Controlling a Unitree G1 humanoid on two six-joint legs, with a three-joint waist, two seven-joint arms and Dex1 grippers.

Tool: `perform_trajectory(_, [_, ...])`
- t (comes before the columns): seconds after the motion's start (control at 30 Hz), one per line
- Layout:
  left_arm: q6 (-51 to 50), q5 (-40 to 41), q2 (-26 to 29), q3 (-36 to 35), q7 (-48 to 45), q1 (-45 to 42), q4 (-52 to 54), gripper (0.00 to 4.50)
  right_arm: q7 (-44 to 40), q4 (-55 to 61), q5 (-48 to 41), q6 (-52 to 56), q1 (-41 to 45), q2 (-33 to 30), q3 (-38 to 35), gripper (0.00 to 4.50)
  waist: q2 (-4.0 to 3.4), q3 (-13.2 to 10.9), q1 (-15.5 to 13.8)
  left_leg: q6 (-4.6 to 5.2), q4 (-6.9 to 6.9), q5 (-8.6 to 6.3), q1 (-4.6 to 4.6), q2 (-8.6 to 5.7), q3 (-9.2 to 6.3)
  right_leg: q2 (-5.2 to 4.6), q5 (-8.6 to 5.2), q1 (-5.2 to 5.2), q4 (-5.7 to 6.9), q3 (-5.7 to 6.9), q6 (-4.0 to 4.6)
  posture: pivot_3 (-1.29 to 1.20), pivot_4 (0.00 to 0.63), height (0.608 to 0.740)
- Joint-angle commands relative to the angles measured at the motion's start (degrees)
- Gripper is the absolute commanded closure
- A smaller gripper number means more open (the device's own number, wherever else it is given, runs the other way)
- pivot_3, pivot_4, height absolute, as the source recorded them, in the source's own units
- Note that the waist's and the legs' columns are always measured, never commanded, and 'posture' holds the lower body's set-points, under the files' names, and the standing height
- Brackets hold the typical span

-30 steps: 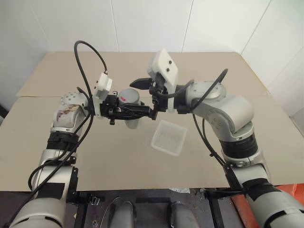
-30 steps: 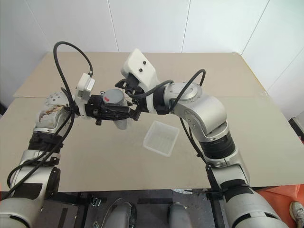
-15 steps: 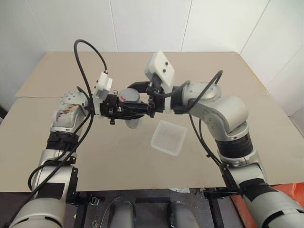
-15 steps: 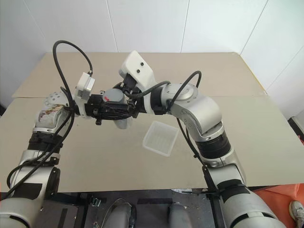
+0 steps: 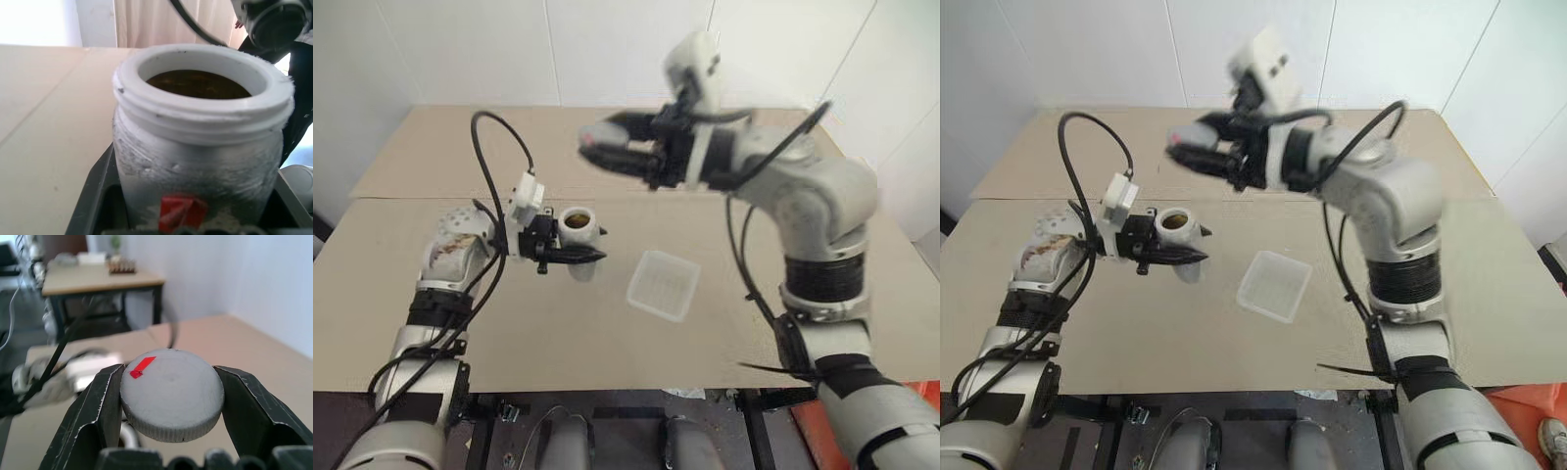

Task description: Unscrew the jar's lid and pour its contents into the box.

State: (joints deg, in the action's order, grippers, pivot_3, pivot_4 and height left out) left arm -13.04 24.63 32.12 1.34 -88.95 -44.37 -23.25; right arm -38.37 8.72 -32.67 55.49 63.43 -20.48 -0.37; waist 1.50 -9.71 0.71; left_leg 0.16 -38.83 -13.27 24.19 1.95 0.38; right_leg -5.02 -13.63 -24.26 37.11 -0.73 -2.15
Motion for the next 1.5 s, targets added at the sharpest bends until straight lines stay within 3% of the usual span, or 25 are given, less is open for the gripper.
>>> perform_trajectory(0.03, [0.2, 0.29, 0.03, -0.27, 0.4, -1.12, 1.99, 2.59, 1.86, 2.7, 0.07, 0.05, -2.59, -4.32, -4.56, 1.73, 0.0, 0.0, 0.0, 0.0, 0.0, 0.0, -0.01, 0.0, 0.01, 0.0, 0.0, 0.0, 0.01, -0.01, 0.0, 0.0, 0.15, 0.74])
perform_trajectory(0.13, [0.03, 0.85, -0.23, -1.02, 1.2, -1.51, 2.18, 2.59, 3.13, 6.59, 2.28, -2.85, -11.46, -9.8, -7.82, 1.73, 0.01, 0.01, -0.5, 0.0, 0.01, 0.0, 0.04, -0.02, -0.03, -0.03, 0.0, 0.04, -0.05, 0.04, 0.0, 0.0, 0.15, 0.74])
perform_trajectory(0.27, [1.15, 0.61, -1.21, -1.53, 3.59, -1.5, 2.66, 2.59, 2.59, 12.12, 5.46, -8.41, -31.32, -16.96, -14.85, 1.73, 0.02, 0.01, -1.02, 0.0, 0.02, 0.0, 0.12, -0.11, -0.02, -0.12, -0.01, 0.04, -0.13, 0.05, -0.02, 0.0, 0.15, 0.74])
perform_trajectory(0.37, [2.35, 0.17, -2.48, -1.82, 6.08, -1.85, 2.52, 2.59, 2.51, 12.42, 10.52, -14.79, -43.56, -20.17, -15.22, 1.73, 0.01, 0.0, -0.98, 0.01, 0.0, 0.0, 0.1, -0.13, 0.02, -0.12, -0.01, 0.02, -0.1, -0.01, -0.03, 0.0, 0.15, 0.74])
perform_trajectory(0.47, [3.21, -0.55, -3.62, -1.71, 8.48, -2.56, 2.08, 2.59, 4.48, 10.59, 14.42, -18.91, -49.79, -19.71, -13.13, 1.73, 0.01, 0.01, 0.08, 0.01, -0.03, 0.0, -0.1, -0.13, 0.09, -0.12, -0.02, 0.11, -0.24, -0.1, -0.03, 0.0, 0.15, 0.74])
perform_trajectory(0.77, [8.06, -5.09, -5.97, -0.21, 13.89, -4.13, 0.68, 2.59, 6.18, 3.45, 17.38, -26.55, -54.15, -13.07, -9.66, 1.73, 0.01, 0.01, 0.5, 0.01, 0.05, 0.0, -0.38, -0.08, 0.14, 0.0, -0.03, 0.24, -0.21, -0.27, -0.04, 0.0, 0.15, 0.74])
perform_trajectory(0.83, [8.32, -5.36, -6.23, -0.1, 14.2, -4.42, 0.32, 2.59, 5.61, 3.39, 17.11, -26.12, -54.45, -13.16, -9.69, 1.01, 0.01, 0.01, 0.18, 0.01, 0.04, 0.0, -0.37, -0.08, 0.16, -0.02, -0.03, 0.25, -0.22, -0.27, -0.04, 0.0, 0.15, 0.74])
perform_trajectory(0.97, [10.3, -7.02, -6.42, 0.42, 15.19, -5.03, -0.2, 2.59, 2.14, 6.02, 14.83, -23.35, -55.56, -15.99, -11.09, 0.01, 0.01, 0.01, -0.13, 0.01, 0.04, 0.0, -0.37, -0.08, 0.15, -0.01, -0.03, 0.26, -0.23, -0.25, -0.04, 0.0, 0.15, 0.74])
perform_trajectory(1.2, [23.7, -16.87, -8.19, 3.13, 24.27, -7.77, -4.84, 2.59, -5.09, 17.23, 1.98, -10.58, -54.22, -24.14, -15.16, 0.01, 0.02, 0.0, -0.18, 0.01, 0.01, -0.01, -0.36, -0.08, 0.12, -0.03, -0.03, 0.31, -0.27, -0.21, -0.04, 0.0, 0.15, 0.74])
perform_trajectory(1.27, [32.86, -22.06, -8.74, 4.86, 28.58, -8.64, -6.9, 2.59, -5.39, 20.48, -1.65, -5.94, -52.4, -26.37, -15.27, 0.01, 0.02, 0.0, -0.14, 0.01, 0.01, -0.01, -0.36, -0.08, 0.11, -0.03, -0.03, 0.33, -0.28, -0.2, -0.04, 0.0, 0.15, 0.74])
perform_trajectory(1.33, [50.97, -38.94, -7.21, 10.5, 43.18, -11.73, -10.52, 2.59, -5.77, 22.1, -9.07, 1.35, -48.01, -27.94, -16.23, 0.01, 0.03, 0.0, -0.08, 0.01, 0.01, -0.01, -0.37, -0.08, 0.11, -0.04, -0.03, 0.32, -0.3, -0.21, -0.04, 0.0, 0.15, 0.74])
perform_trajectory(1.4, [60.82, -51.94, -5.43, 14.79, 56.21, -14.76, -13.74, 2.59, -5.63, 22.08, -13.65, 6.24, -45.03, -28.98, -16.56, 0.01, 0.06, -0.02, -0.3, 0.01, 0.03, -0.01, -0.37, -0.1, 0.09, -0.05, -0.01, 0.34, -0.32, -0.21, -0.02, 0.0, 0.15, 0.74])
perform_trajectory(1.5, [65.0, -81.65, -0.55, 27.38, 88.5, -23.1, -12.36, 2.59, -6.86, 22.26, -17.99, 10.15, -41.4, -31.72, -15.23, 0.01, 0.15, -0.08, -1.07, 0.01, 0.07, -0.01, -0.32, -0.12, 0.08, -0.06, 0.0, 0.33, -0.4, -0.18, -0.03, 0.0, 0.15, 0.74])
